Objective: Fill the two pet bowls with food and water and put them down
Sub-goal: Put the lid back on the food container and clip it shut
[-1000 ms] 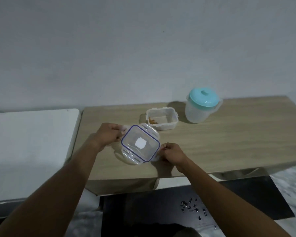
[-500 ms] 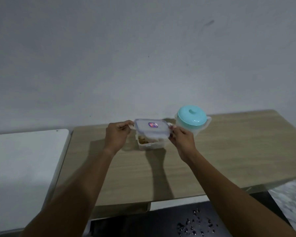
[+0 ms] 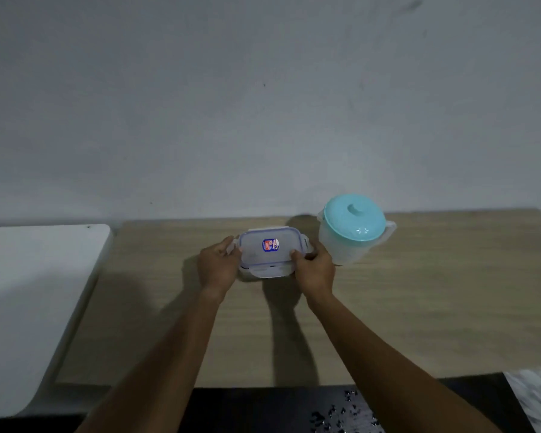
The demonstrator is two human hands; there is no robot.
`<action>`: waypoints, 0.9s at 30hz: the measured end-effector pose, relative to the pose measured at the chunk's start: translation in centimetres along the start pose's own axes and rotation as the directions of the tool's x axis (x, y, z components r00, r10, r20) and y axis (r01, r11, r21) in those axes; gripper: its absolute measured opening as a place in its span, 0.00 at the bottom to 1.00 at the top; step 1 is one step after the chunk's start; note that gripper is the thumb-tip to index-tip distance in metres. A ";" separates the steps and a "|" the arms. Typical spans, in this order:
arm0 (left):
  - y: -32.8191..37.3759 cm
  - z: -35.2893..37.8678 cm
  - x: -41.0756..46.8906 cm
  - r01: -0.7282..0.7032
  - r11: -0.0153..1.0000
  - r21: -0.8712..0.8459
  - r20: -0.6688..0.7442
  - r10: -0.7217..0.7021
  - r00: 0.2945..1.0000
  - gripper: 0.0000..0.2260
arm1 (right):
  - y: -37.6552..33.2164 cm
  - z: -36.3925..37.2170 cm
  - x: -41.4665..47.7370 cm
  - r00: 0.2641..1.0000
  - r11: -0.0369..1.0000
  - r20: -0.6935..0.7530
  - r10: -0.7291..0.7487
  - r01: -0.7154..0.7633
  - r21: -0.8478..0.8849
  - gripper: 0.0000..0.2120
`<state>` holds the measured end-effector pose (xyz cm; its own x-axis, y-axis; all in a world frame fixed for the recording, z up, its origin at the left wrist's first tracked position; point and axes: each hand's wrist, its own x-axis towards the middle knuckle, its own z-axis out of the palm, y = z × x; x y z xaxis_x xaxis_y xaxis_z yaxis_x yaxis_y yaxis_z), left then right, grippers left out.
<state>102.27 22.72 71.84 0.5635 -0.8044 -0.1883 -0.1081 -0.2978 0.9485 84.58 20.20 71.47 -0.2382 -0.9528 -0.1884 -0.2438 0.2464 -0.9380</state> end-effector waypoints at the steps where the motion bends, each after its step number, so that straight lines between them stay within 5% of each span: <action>1: 0.1 0.2 0.0 0.010 1.000 -0.012 -0.004 -0.010 1.000 0.19 | -0.1 0.0 0.0 1.000 1.000 0.000 0.000 0.000 -0.006 0.17; 10: -0.5 -0.1 0.0 0.189 0.972 -0.137 0.003 -0.190 0.982 0.21 | 1.4 -0.3 0.3 0.984 0.994 0.140 0.110 -0.110 -0.006 0.29; 15: -0.4 0.3 -0.4 0.189 0.982 0.026 -0.010 -0.189 0.982 0.11 | 1.4 -0.2 0.4 0.984 0.996 0.157 0.088 -0.083 -0.037 0.24; 22: -0.2 0.2 -0.1 0.407 0.906 -0.118 0.098 -0.398 0.912 0.09 | 1.9 0.0 0.5 0.941 0.962 0.256 0.221 -0.253 0.100 0.17; 25: 0.1 -0.6 -0.1 0.331 0.944 0.020 0.095 -0.331 0.939 0.13 | 1.9 -0.1 0.2 0.960 0.985 0.236 0.149 -0.124 -0.118 0.19; 27: 1.0 -1.3 0.4 0.101 0.951 0.291 0.088 -0.132 0.987 0.15 | 1.7 -0.4 0.2 0.970 0.922 0.241 0.003 0.090 -0.376 0.24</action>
<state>103.41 22.77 73.02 0.4983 -0.8002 -0.3337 -0.2843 -0.5144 0.8091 83.73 20.53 69.93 -0.0053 -0.9666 -0.2562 -0.5997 0.2080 -0.7727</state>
